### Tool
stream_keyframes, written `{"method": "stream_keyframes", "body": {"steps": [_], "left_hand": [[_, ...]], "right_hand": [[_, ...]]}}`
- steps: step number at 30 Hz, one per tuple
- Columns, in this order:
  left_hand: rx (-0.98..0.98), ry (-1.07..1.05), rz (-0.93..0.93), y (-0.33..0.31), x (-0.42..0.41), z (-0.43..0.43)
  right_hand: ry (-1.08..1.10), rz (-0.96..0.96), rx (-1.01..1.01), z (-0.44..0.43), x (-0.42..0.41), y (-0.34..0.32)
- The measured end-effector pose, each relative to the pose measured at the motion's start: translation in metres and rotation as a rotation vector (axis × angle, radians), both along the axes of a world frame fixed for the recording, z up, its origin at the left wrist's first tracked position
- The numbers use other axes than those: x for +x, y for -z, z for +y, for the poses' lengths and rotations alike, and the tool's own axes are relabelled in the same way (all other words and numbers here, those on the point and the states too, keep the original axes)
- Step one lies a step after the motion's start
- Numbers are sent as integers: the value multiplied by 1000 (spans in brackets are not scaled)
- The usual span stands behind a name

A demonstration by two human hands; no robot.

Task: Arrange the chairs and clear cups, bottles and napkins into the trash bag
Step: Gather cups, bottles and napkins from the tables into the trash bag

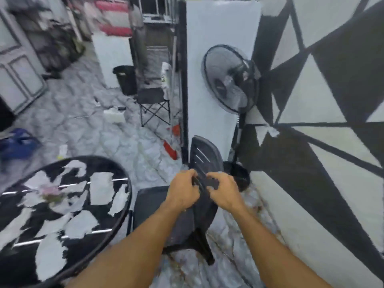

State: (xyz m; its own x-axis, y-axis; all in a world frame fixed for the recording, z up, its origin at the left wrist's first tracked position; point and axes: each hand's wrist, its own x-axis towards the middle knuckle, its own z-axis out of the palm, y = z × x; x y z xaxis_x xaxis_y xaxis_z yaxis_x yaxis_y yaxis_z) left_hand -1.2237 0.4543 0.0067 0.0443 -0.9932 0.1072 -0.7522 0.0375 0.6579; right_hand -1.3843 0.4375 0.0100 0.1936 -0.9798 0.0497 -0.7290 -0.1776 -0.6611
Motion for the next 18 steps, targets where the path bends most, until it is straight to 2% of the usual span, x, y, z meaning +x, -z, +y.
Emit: {"method": "stream_keyframes", "body": {"steps": [5,12,15,18], "left_hand": [[3,-350,13,8,145,38],[144,-741,41,43,281,99],[232,-847,49,64,309,117],[420,-990,83,94,342,121]], "right_hand": [[-319,8,33,-11,153,5],[-710,109,146,-3,325,39],[-746,198,240,-8,357,60],[-797,361,251,-36,387,96]]}}
